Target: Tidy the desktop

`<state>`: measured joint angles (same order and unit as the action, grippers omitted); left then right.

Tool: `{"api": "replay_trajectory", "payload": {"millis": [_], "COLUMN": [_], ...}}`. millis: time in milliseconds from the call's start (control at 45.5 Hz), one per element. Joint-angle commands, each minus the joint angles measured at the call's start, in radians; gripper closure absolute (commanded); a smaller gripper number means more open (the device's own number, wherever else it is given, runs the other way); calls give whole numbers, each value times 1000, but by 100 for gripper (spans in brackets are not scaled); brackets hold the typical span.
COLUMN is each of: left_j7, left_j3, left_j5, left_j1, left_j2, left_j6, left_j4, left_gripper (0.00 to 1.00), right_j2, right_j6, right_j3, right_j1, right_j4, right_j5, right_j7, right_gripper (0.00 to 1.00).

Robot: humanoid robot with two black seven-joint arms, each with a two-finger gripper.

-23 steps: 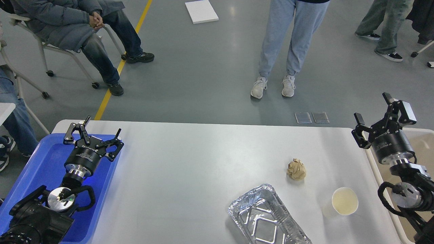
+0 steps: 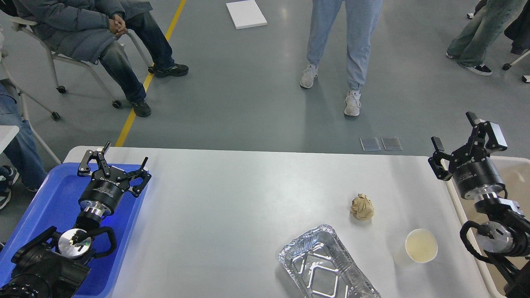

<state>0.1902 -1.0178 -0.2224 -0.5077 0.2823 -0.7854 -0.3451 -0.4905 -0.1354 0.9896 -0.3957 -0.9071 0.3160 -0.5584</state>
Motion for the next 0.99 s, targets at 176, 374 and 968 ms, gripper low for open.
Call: {"api": "replay_trajectory", "payload": {"millis": [176,374,968], "left_j7": [0,0,0], "left_j3": [1,-1,-1], "left_j5": [0,0,0], "left_j1": [0,0,0], "left_j2": [0,0,0], "left_j6": [0,0,0], "left_j4": [0,0,0], "left_gripper": [0,0,0], "right_j2": [-2,-3,-10], "right_j6": [-3,-1,-4], "right_j3": [3,14,3], "right_j1": [0,0,-6], "right_j4": [-1,7,16], "right_j5": [0,0,2], "right_j7": [-1,-1,-2], "right_gripper": [0,0,0]}}
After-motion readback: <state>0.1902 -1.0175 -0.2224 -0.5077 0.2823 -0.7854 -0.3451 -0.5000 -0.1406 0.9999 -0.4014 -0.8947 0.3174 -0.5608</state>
